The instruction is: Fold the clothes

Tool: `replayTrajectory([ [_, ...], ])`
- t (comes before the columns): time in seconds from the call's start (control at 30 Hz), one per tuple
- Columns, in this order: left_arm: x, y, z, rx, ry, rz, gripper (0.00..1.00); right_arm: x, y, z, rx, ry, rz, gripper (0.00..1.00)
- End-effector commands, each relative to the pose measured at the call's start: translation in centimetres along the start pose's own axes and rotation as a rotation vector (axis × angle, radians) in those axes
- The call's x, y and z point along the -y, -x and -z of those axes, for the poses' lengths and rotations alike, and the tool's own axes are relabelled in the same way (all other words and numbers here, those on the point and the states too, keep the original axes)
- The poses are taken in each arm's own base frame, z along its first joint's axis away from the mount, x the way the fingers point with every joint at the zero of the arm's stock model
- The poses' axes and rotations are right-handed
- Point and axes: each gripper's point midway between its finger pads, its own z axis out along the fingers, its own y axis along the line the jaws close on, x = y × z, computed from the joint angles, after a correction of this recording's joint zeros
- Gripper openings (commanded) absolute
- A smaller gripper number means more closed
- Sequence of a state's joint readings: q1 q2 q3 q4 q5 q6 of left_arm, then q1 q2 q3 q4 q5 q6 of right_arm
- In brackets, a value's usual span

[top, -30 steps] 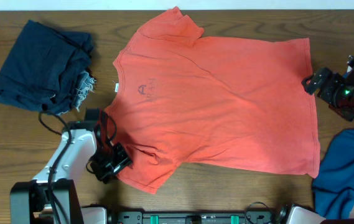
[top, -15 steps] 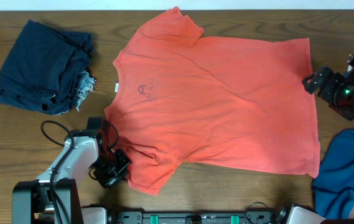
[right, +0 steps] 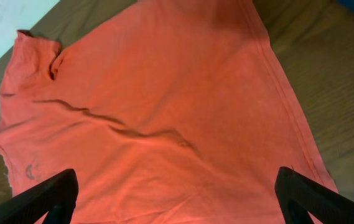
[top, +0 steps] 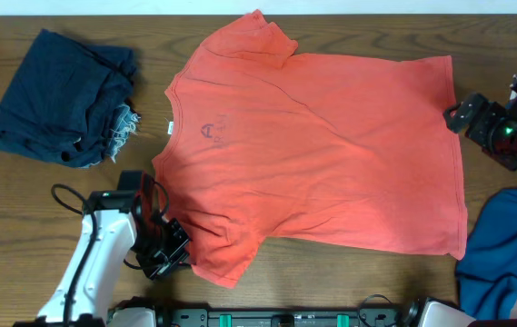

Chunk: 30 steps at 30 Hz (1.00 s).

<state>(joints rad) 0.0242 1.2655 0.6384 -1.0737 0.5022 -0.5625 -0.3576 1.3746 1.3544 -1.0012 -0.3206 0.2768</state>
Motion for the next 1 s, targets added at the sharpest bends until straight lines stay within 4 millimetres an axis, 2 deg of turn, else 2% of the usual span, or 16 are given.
replayTrajectory([
  [0.0, 2.0, 0.7, 0.6, 0.03, -0.091, 0.008, 0.06, 0.3, 0.3, 0.1, 0.013, -0.006, 0.007, 0.99],
  [0.07, 3.7, 1.5, 0.8, 0.05, -0.17, -0.006, 0.06, 0.3, 0.5, 0.1, 0.018, -0.004, 0.008, 0.99],
  [0.23, 6.3, 3.7, 1.6, 0.135, -0.27, -0.01, 0.06, 0.3, 0.5, 0.1, 0.018, -0.004, 0.008, 0.99],
  [0.5, 10.5, 6.9, 3.4, 0.303, -0.406, -0.117, 0.06, 0.3, 0.5, 0.1, 0.018, -0.004, 0.008, 0.99],
  [0.57, 10.6, 7.7, 3.5, 0.354, -0.391, -0.129, 0.09, 0.3, 0.5, 0.1, 0.018, -0.004, 0.008, 0.99],
  [0.7, 10.0, 8.8, 3.5, 0.432, -0.326, -0.125, 0.4, 0.3, 0.4, 0.1, 0.017, -0.004, 0.008, 0.99],
  [0.73, 10.0, 8.8, 3.5, 0.435, -0.326, -0.134, 0.44, 0.3, 0.4, 0.1, 0.017, -0.004, 0.008, 0.99],
  [0.87, 10.1, 8.2, 3.1, 0.426, -0.302, -0.225, 0.44, 0.3, 0.4, 0.1, 0.015, -0.005, 0.007, 0.99],
  [0.97, 8.0, 7.4, 2.1, 0.385, -0.207, -0.238, 0.43, 0.4, 0.2, 0.1, 0.007, -0.007, 0.005, 0.99],
])
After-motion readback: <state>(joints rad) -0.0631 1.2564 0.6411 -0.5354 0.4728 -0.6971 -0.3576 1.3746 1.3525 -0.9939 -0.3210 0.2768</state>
